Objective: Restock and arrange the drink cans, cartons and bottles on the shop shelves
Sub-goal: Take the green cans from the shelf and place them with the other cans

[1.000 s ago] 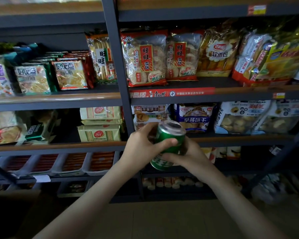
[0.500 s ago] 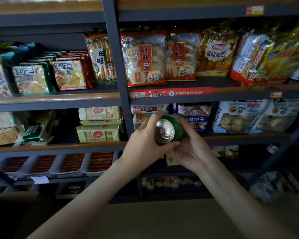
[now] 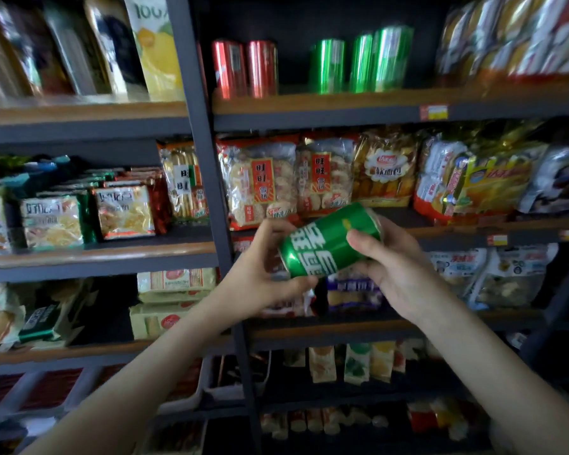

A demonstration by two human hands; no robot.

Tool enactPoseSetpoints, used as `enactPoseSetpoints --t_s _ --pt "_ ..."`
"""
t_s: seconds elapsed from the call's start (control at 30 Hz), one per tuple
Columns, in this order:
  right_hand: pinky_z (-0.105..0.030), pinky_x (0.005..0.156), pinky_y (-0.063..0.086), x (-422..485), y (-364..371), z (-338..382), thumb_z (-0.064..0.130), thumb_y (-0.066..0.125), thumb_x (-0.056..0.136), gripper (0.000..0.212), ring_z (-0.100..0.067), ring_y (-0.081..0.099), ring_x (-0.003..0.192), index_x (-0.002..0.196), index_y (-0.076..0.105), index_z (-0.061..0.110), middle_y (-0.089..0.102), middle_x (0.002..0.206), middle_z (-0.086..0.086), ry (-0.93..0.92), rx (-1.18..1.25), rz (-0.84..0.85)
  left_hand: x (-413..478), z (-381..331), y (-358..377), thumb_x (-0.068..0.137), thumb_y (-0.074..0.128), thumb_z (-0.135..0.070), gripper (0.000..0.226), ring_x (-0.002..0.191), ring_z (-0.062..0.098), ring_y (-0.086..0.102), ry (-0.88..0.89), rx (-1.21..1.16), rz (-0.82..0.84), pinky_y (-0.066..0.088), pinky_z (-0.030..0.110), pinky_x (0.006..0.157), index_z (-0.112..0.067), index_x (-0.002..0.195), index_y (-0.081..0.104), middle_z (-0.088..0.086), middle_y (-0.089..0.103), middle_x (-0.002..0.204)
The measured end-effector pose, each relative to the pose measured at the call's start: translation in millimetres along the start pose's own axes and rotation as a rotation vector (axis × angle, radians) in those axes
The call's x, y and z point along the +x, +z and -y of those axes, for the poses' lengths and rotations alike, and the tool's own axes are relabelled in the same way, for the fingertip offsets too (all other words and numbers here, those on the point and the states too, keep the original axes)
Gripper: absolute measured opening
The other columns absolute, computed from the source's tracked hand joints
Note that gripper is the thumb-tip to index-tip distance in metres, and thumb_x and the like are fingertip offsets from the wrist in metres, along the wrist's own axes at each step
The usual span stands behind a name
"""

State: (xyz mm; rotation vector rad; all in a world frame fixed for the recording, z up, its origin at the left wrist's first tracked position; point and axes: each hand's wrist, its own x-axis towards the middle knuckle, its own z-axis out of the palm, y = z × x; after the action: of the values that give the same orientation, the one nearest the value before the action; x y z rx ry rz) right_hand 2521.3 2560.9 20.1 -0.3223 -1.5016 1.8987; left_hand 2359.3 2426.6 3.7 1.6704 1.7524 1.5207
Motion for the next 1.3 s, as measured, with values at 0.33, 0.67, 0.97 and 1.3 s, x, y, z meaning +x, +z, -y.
enactPoseSetpoints --t_s 0.33,0.67,0.97,1.3 --pt "-0.003 0.094 0.030 95.0 5.2 142.0 0.037 0.079 0.069 0.069 0.017 0.039 0.114 0.126 0.041 0.039 0.040 0.124 0.028 -0.996 -0.990 -0.023 134.9 -65.4 -75.7 0.092 0.061 -0.028 0.043 0.117 0.017 0.052 0.351 0.890 -0.384 0.043 0.027 0.088 -0.015 0.131 0.048 -0.001 0.052 0.129" --pt "-0.003 0.081 0.027 238.3 50.6 167.5 0.025 0.082 0.076 0.072 0.003 0.038 0.108 0.137 0.044 0.023 0.044 0.128 0.009 -0.898 -1.156 -0.010 240.0 -60.1 -118.3 0.088 0.059 -0.012 0.040 0.108 0.035 0.056 0.429 1.164 -0.506 0.047 0.040 0.086 -0.004 0.127 0.052 0.014 0.056 0.123" --pt "-0.033 0.091 0.051 329.4 70.0 159.7 0.035 0.083 0.073 0.073 -0.021 0.057 0.113 0.135 0.050 0.013 0.057 0.131 -0.004 -0.420 -1.272 0.020 323.2 -42.2 -139.2 0.089 0.065 -0.032 0.104 0.147 0.030 -0.017 -0.225 1.287 -0.102 -0.003 0.053 0.117 -0.023 0.152 -0.017 0.013 -0.018 0.160" --pt "-0.037 0.118 0.015 354.8 60.2 147.7 0.040 0.071 0.085 0.097 -0.023 0.005 0.148 0.154 0.010 0.009 0.012 0.160 -0.004 -0.651 -1.939 0.151 339.1 -20.8 -146.9 0.085 0.062 -0.056 0.109 0.148 0.030 -0.014 -0.181 1.543 -0.144 -0.009 0.056 0.115 -0.022 0.152 -0.016 0.013 -0.015 0.161"
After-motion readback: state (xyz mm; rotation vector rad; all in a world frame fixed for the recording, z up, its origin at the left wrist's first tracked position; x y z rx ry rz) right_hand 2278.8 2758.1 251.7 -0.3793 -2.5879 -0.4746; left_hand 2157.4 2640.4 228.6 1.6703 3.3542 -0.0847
